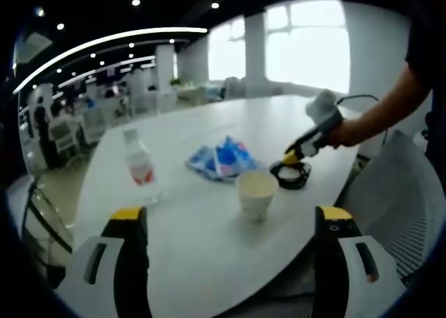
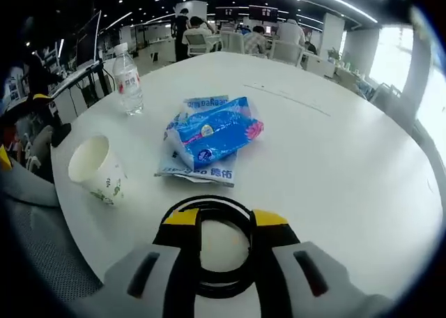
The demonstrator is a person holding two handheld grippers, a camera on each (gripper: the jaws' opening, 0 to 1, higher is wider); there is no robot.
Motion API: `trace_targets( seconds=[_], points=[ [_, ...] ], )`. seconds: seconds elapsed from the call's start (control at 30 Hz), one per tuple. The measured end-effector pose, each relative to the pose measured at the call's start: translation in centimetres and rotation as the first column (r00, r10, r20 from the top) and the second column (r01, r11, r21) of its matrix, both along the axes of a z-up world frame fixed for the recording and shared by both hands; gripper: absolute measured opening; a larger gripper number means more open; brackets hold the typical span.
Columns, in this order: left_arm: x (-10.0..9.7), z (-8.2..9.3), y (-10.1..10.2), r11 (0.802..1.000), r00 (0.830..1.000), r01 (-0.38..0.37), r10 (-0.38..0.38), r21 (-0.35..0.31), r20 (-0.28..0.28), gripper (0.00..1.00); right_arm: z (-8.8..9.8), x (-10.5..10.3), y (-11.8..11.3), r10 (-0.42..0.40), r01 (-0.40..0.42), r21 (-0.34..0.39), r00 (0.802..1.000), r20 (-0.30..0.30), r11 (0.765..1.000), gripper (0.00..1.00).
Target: Arrange the tabletop items into an orderly group along one side of the table until the central work area is clear of visible clutter.
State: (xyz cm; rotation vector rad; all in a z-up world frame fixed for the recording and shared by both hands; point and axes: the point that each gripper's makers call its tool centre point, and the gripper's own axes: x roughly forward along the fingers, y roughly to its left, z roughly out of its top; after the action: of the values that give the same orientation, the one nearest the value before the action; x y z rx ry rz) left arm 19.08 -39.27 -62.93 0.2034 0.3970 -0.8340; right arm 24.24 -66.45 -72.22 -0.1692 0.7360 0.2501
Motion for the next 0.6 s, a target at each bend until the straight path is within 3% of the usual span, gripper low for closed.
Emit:
trace_targets(
  seconds=[0.3,0.6],
  points=[
    [0.0,0.1,0.0,1.000,1.000,-0.003,0.003,-0.003,0.004,0.97,2.2,0.7,4.1,0.063,-0.067,0.101,0.997,0.048,0.993,0.29],
    [0.1,0.1,0.1,1.000,1.000,-0.005,0.005,-0.002,0.005,0.98,3.3,1.0,7.5,0.119,-0.128,0.151,0.991,0.067,0.980,0.29]
  ],
)
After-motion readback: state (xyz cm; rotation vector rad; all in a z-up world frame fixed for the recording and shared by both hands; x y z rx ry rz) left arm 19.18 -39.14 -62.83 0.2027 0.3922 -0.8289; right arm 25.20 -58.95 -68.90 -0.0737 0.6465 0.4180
